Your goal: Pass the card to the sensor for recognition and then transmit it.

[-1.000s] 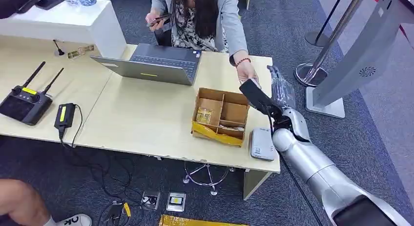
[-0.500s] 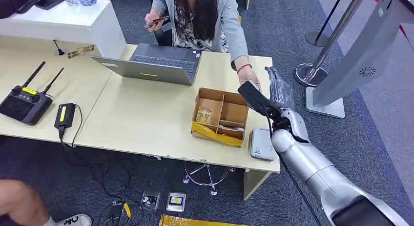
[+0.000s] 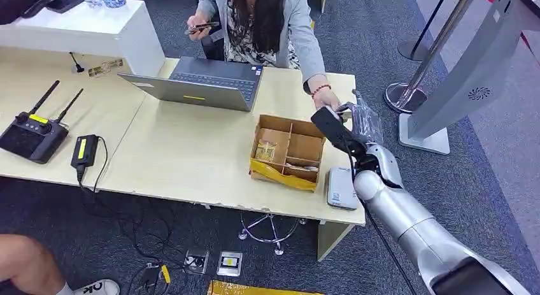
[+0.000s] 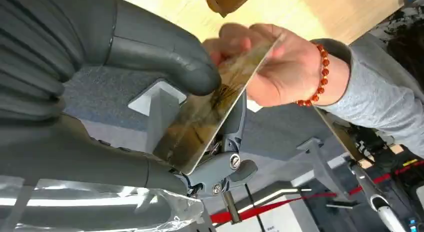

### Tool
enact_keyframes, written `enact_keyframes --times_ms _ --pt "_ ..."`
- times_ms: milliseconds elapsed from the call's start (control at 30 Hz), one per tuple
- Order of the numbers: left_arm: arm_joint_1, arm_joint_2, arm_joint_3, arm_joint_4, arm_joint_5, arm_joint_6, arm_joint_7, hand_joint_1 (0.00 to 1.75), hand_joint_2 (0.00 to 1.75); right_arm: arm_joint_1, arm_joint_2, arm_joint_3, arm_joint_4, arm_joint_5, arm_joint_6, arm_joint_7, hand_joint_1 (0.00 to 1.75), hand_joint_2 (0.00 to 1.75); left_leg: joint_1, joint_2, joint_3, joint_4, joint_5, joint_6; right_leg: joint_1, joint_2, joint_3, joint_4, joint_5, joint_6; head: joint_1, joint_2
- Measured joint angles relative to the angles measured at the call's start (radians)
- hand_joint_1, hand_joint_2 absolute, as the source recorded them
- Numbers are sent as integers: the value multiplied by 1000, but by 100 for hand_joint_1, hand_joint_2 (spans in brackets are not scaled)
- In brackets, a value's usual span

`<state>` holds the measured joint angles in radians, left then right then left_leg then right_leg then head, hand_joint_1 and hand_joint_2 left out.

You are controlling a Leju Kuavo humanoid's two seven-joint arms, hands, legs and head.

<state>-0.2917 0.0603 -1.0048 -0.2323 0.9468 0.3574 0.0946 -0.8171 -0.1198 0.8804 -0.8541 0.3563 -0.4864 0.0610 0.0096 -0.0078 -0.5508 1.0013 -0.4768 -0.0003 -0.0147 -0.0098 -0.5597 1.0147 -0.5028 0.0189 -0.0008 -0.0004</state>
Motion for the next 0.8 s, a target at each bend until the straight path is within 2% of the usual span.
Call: enact_keyframes --times_ms 133,300,533,800 --pt "0 0 0 0 0 0 0 0 0 0 0 -3 0 2 -3 -5 175 175 0 0 0 0 0 0 0 0 0 0 0 0 0 0" --pt "0 0 0 0 13 4 -2 0 0 -1 7 -5 0 15 -45 -13 175 175 0 0 0 0 0 0 0 0 0 0 0 0 0 0" --pt "12 8 0 0 36 7 -24 0 0 14 5 -5 0 61 -56 -8 175 175 0 0 0 0 0 0 0 1 -1 0 0 0 0 0" --pt "28 22 0 0 52 9 -34 0 0 87 -53 -6 -19 92 -50 29 175 175 0 0 0 0 0 0 0 1 -1 0 0 0 0 0"
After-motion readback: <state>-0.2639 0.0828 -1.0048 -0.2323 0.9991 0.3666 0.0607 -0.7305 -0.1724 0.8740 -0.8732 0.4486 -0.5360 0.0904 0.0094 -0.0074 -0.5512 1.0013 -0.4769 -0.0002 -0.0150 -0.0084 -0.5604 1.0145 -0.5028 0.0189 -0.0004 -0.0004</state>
